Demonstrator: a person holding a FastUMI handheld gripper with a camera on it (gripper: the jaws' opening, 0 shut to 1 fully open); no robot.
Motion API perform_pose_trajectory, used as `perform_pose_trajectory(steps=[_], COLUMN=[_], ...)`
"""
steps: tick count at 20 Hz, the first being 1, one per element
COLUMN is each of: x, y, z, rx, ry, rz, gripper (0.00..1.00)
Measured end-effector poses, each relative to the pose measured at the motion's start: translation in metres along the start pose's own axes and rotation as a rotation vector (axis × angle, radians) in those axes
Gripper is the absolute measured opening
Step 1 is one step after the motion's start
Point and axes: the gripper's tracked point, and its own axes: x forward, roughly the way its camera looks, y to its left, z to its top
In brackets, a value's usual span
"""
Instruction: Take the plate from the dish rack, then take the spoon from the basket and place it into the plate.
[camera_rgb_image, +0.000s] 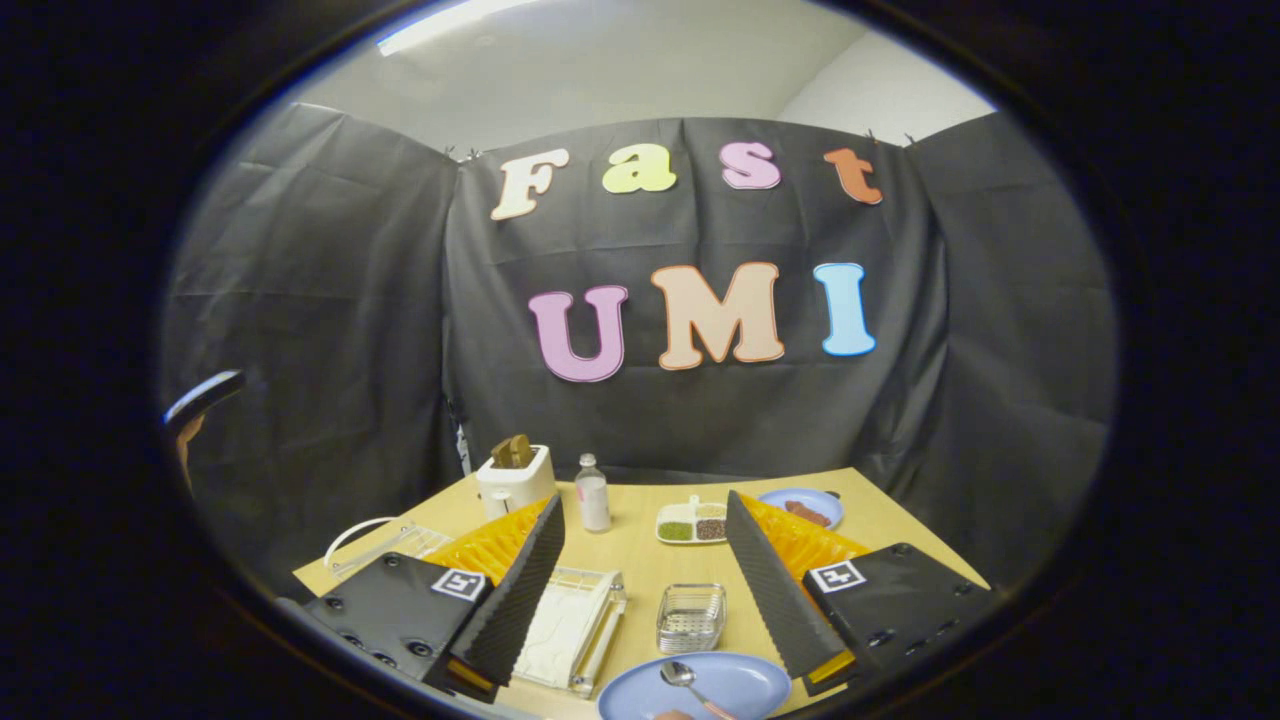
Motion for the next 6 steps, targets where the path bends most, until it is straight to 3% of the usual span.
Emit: perform_pose_trajectory(steps=[6], x=[-0.0030], y=[0.0003], z=[-0.0027], rx=[-0.005], ry=[0.014], rz=[0.006], gripper=[1.00])
